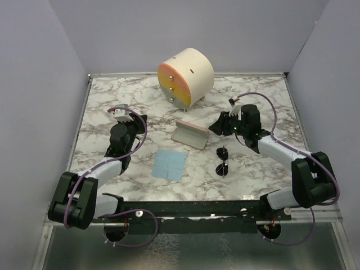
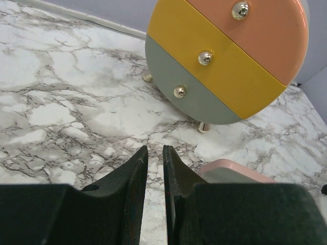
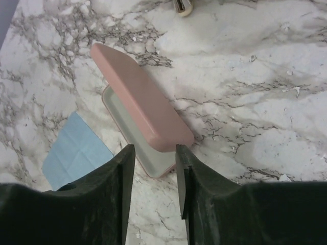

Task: Organize the sunglasses
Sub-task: Adjust the sunglasses case at the center of the board.

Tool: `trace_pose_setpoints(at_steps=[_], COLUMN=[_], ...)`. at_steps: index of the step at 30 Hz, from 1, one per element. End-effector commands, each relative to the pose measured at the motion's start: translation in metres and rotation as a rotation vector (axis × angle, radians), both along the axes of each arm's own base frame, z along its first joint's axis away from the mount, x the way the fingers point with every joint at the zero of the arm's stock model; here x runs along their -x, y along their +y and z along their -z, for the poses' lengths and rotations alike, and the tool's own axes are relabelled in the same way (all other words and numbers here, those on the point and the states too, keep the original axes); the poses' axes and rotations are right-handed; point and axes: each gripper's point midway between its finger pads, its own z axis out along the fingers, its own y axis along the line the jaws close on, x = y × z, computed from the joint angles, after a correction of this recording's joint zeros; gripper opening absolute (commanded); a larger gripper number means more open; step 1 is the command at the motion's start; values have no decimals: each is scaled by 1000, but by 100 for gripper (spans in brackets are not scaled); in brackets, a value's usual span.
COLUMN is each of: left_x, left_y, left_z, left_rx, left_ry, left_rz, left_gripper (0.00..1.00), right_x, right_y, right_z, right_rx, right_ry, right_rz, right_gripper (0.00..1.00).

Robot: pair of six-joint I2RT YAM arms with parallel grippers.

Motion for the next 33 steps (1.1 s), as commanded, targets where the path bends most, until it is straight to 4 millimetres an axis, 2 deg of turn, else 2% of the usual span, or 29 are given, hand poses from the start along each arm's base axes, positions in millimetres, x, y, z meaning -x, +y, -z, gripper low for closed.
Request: trace_pose_setpoints(at_steps=[1, 4, 13, 20, 33], left_x=[-2, -3, -3, -3, -3], left_y=[-7, -7, -9, -10, -10], left_z=[-3, -2, -1, 2, -1], left_rx=[16, 16, 18, 20, 19], left_ry=[-4, 0, 3, 8, 0], left_rz=[32, 33, 40, 43, 45], left_gripper=[21, 21, 21, 21, 21], right_x=[8, 16, 16, 14, -13], right_y=[0, 7, 15, 10, 18], right_z=[13, 24, 47, 58, 66], right_rx=[34, 48, 80, 110, 131], right_ry=[27, 46, 97, 119, 119], right_rz=[18, 1, -1, 28, 32], right_gripper=[35, 23, 16, 14, 14])
